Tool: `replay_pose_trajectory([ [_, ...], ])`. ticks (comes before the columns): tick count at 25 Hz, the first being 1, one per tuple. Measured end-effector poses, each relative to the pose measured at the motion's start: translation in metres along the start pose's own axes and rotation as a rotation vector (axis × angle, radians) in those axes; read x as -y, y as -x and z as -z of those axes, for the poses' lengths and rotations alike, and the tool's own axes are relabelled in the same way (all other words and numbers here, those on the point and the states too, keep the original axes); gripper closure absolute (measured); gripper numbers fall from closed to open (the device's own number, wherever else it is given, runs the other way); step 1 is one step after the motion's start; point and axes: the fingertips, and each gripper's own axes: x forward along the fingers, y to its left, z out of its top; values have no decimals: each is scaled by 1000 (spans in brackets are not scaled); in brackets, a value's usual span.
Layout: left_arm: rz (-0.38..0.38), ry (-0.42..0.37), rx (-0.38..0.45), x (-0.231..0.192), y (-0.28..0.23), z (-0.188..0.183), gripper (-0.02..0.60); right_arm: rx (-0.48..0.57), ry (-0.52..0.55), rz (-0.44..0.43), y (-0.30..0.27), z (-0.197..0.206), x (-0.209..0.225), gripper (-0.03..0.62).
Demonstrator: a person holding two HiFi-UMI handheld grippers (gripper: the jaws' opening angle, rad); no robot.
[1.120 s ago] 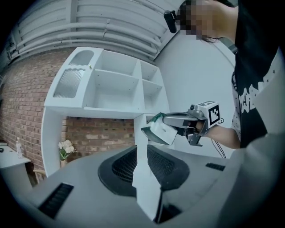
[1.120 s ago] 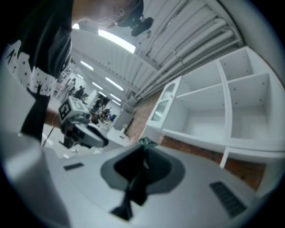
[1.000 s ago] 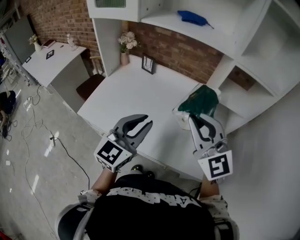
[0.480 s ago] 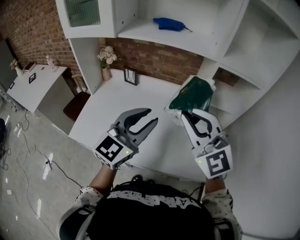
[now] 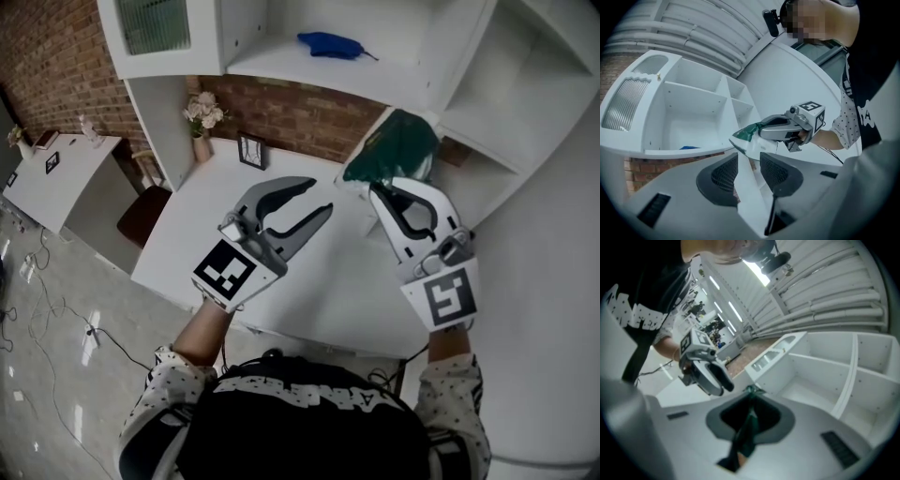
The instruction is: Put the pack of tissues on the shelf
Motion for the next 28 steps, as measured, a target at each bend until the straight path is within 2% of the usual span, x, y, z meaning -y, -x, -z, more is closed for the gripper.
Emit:
replay_pose_trajectory([
  [7, 17, -79, 30, -9, -16, -19, 414, -20, 88, -28, -9, -8, 15, 540],
  [11, 22, -109, 44, -21, -30, -31, 414, -28, 89, -58, -17, -4, 29, 539],
  [15, 39, -198, 52, -28, -44, -35, 414, -34, 105, -81, -23, 2, 39, 539],
  [28, 32, -207, 45, -47, -75, -34, 425, -53, 163, -148, -40, 11, 53, 539],
])
